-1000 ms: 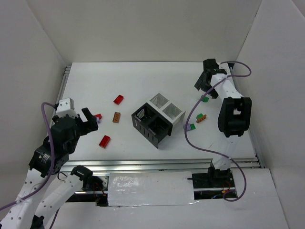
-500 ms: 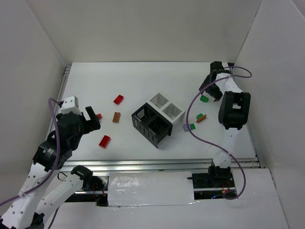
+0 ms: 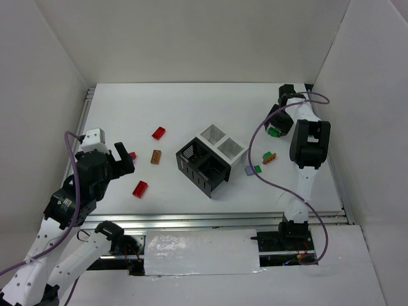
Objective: Sort the legos into containers by color
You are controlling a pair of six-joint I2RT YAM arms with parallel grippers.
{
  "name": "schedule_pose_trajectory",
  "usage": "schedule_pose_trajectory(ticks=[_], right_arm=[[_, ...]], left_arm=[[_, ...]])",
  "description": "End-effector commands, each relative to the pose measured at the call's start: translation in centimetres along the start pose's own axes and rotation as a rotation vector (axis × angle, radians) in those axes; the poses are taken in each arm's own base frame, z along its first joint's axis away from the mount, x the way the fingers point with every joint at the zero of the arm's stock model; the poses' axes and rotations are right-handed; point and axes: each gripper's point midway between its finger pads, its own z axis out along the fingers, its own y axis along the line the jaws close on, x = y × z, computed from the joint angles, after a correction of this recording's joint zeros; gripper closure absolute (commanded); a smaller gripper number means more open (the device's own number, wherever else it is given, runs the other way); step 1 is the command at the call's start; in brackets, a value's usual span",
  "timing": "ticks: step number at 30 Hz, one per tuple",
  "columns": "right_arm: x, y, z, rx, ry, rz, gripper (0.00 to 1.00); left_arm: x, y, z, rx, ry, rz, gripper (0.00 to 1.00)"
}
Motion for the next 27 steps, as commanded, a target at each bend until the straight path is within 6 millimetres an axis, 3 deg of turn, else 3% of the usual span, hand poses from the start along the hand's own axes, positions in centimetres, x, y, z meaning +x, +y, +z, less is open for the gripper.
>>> schedule_pose_trajectory(ticks=[1,2,3,4,5,7,9,10,12,13,14,15,16,18,19,21,23,24,27], right_arm=[[-0.2,0.4,-0.9,-0.032,-0.007,-0.007,0.29],[-0.3,0.4,-1.1,-0.029,-0.009,-0.007,0.46],[-0.1,0.3,-0.9,-0.025,-0.002,-0.007,0.46],[0.0,0.5,-0.9,-0.033,0.004,-0.01,0.67],[0.0,0.5,-1.0,-0.035,0.005,-0.01,0.8],[0.1,0.6,-1.5,-0.037,0.004,-0.012,1.0],[-0.5,0.9,-3.6,-0.065,-0.043,-0.008,1.0],[-1.3,1.4,-6.3,-0.095,-0.098,-0.001,1.0],[-1.3,1.8,-8.8,-0.122,-0.153,0.002,1.0],[-1.6,3.0,-12.7,-0.172,-0.226,-0.014,1.0],[-1.4,3.4,-14.5,-0.183,-0.268,-0.02,1.0],[-0.8,2.9,-15.1,-0.18,-0.285,-0.017,1.0],[1.0,5.5,-19.0,-0.256,-0.341,-0.076,1.0],[3.1,5.8,-22.2,-0.289,-0.411,-0.096,1.0],[5.4,7.3,-23.2,-0.32,-0.412,-0.138,1.0],[7.8,7.2,-24.5,-0.346,-0.439,-0.163,0.99],[11.5,8.3,-24.2,-0.395,-0.407,-0.21,0.98],[12.5,8.7,-25.4,-0.436,-0.419,-0.221,0.97],[15.7,9.6,-26.2,-0.483,-0.396,-0.266,0.95]], left_arm=[[-1.1,-0.6,0.0,0.029,-0.044,-0.001,0.01],[-1.1,-0.6,0.0,0.03,-0.042,0.001,0.0],[-1.1,-0.6,0.0,0.032,-0.043,0.001,0.0],[-1.1,-0.6,0.0,0.031,-0.044,-0.001,0.0],[-1.1,-0.6,0.0,0.032,-0.043,0.001,0.0],[-1.1,-0.6,-0.1,0.034,-0.044,-0.001,0.01],[-1.1,-0.7,0.0,0.035,-0.047,0.0,0.0],[-1.1,-0.7,0.0,0.035,-0.043,0.002,0.0],[-1.0,-0.7,0.1,0.031,-0.038,0.004,0.01],[-0.9,-0.7,0.2,0.031,-0.034,0.006,0.0],[-1.0,-0.7,0.2,0.031,-0.034,0.006,0.01],[-1.0,-0.7,0.2,0.028,-0.033,0.006,0.0],[-1.0,-0.7,0.2,0.026,-0.034,0.006,0.0],[-1.1,-0.5,0.2,0.022,-0.039,0.003,0.0],[-1.0,-0.5,0.2,0.02,-0.038,0.003,0.0],[-1.1,-0.5,0.2,0.018,-0.042,0.001,0.0],[-1.0,-0.6,0.2,0.023,-0.037,0.004,0.01],[-1.0,-0.6,0.3,0.025,-0.034,0.007,0.01],[-0.8,-0.7,0.4,0.026,-0.026,0.011,0.0]])
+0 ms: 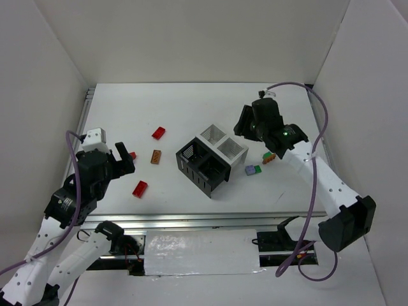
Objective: Sort the legos into containers by color
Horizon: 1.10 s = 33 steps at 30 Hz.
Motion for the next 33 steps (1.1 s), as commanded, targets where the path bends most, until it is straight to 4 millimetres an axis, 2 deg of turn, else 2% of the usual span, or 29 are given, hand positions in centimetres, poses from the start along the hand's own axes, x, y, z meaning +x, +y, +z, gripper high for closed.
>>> schedule_pose_trajectory(ticks=[1,5,10,12,14,15,16,17,18,23,25,28,31,33], right_arm=[[3.0,-0.2,1.1,0.042,0.039,0.004,0.94],[4.3,0.4,1.2,0.028,0.06,-0.02,0.89],[5.1,0.2,2.6,0.069,0.103,-0.046,0.87],[5.0,0.3,2.9,0.069,0.103,-0.048,0.7],[5.0,0.8,3.0,0.052,0.105,-0.047,0.46],[5.0,0.8,3.0,0.049,0.106,-0.05,0.42],[4.9,0.9,3.0,0.044,0.103,-0.052,0.32],[4.9,1.0,3.2,0.043,0.107,-0.054,0.3],[4.9,1.0,3.3,0.045,0.107,-0.057,0.24],[4.7,0.7,4.2,0.074,0.109,-0.067,0.18],[4.2,-0.8,4.3,0.136,0.095,-0.056,0.14],[2.8,-4.5,3.9,0.21,0.061,0.04,0.13],[2.0,-9.7,3.2,0.334,-0.004,0.149,0.12],[2.3,-12.5,2.7,0.423,-0.025,0.195,0.11]], left_arm=[[-1.0,-0.7,0.3,0.024,-0.032,0.006,0.0],[-1.0,-0.6,0.2,0.025,-0.035,0.002,0.01],[-1.1,-0.4,0.0,0.021,-0.043,-0.003,0.0],[-1.1,-0.5,0.1,0.023,-0.042,-0.002,0.0],[-1.0,-0.5,0.1,0.026,-0.039,0.0,0.01],[-1.0,-0.5,0.1,0.026,-0.039,-0.001,0.01],[-1.0,-0.5,0.1,0.026,-0.039,-0.001,0.01],[-1.0,-0.6,0.1,0.028,-0.039,0.0,0.0],[-1.0,-0.6,0.1,0.028,-0.038,0.001,0.0],[-1.1,-0.6,0.0,0.035,-0.044,-0.002,0.0],[-1.1,-0.6,0.0,0.033,-0.043,-0.002,0.0],[-1.1,-0.6,-0.1,0.035,-0.044,-0.003,0.0],[-1.2,-0.7,-0.2,0.042,-0.05,-0.004,0.0],[-1.2,-0.7,-0.2,0.047,-0.049,-0.003,0.0]])
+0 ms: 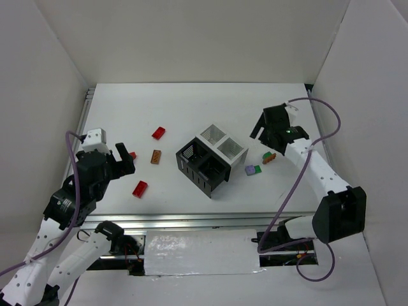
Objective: Sort the legos into containers by color
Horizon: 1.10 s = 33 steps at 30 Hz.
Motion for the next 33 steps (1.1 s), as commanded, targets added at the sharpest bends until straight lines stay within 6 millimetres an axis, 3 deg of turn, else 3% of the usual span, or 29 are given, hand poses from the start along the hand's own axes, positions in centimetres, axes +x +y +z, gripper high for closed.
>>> schedule_pose_trajectory(ticks=[1,4,9,14,18,21,28,29,31,32,33], right_arm=[[-1.2,-4.7,-0.1,0.161,-0.095,0.109,0.08],[-0.4,-6.4,1.5,0.21,-0.074,0.129,0.01],[2.6,-8.0,5.9,0.281,0.055,0.159,0.01],[3.6,-8.6,9.2,0.312,0.114,0.186,0.05],[3.8,-8.7,10.4,0.315,0.144,0.173,0.14],[4.5,-8.8,11.1,0.29,0.181,0.178,0.38],[5.1,-8.8,11.5,0.269,0.247,0.154,0.41],[5.2,-8.7,11.6,0.258,0.262,0.123,0.44],[5.0,-8.5,11.7,0.256,0.284,0.105,0.61],[5.0,-8.4,11.7,0.249,0.285,0.094,0.73],[5.2,-8.6,11.7,0.253,0.285,0.095,0.99]], left_arm=[[-1.1,-0.6,0.0,0.027,-0.047,-0.012,0.0],[-1.1,-0.6,0.1,0.029,-0.043,-0.011,0.01],[-1.0,-0.6,0.2,0.026,-0.04,-0.01,0.01],[-1.0,-0.7,0.3,0.03,-0.037,-0.007,0.01],[-1.0,-0.9,0.3,0.037,-0.035,-0.006,0.0],[-0.9,-0.9,0.3,0.041,-0.034,-0.002,0.01],[-0.8,-1.1,0.4,0.046,-0.029,0.001,0.01],[-0.9,-1.0,0.4,0.045,-0.03,-0.001,0.0],[-0.9,-1.0,0.3,0.046,-0.032,-0.001,0.0],[-0.9,-1.0,0.3,0.044,-0.032,-0.001,0.01],[-0.9,-1.0,0.3,0.045,-0.034,-0.003,0.0]])
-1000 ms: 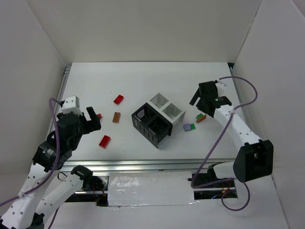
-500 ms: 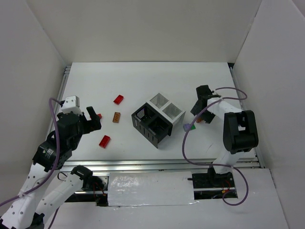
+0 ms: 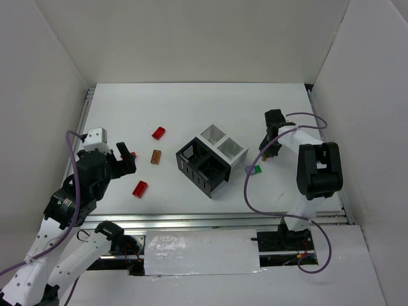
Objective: Sort the legos into containers by color
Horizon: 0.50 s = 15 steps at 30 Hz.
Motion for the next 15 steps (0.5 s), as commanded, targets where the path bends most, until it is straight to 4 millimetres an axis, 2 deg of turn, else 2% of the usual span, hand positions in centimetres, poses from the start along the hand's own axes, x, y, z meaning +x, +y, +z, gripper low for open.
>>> schedule_pose_trajectory(ticks=[1,5,8,9,10,11,12,13,15], right_arm=[[-0.8,0.2,-0.2,-0.012,-0.005,-0.027,1.0],[-1.1,0.3,-1.6,-0.052,-0.043,-0.032,1.0],[-1.9,1.8,-6.0,-0.167,-0.147,-0.033,1.0],[-2.6,2.0,-8.7,-0.216,-0.219,-0.034,1.0],[-2.8,2.2,-10.3,-0.233,-0.256,-0.04,1.0],[-2.4,3.2,-12.0,-0.264,-0.284,-0.069,1.0],[-2.3,3.2,-14.6,-0.298,-0.32,-0.076,1.0],[-1.9,3.8,-16.1,-0.338,-0.332,-0.104,1.0],[0.8,6.3,-20.6,-0.501,-0.347,-0.196,1.0]], left_arm=[[-0.7,-0.3,0.2,0.011,-0.031,0.002,0.01],[-0.6,-0.8,0.4,0.034,-0.023,0.011,0.0],[-0.3,-2.6,0.4,0.138,0.001,0.049,0.0],[-0.3,-3.3,0.4,0.174,0.01,0.055,0.0],[-0.3,-4.0,0.3,0.208,0.015,0.057,0.0],[-0.1,-5.4,-0.1,0.289,0.038,0.053,0.0],[-0.3,-6.4,-0.4,0.335,0.045,0.045,0.0],[-0.4,-7.2,-0.8,0.377,0.052,0.027,0.0],[-1.1,-10.0,-2.0,0.52,0.063,-0.054,0.0]])
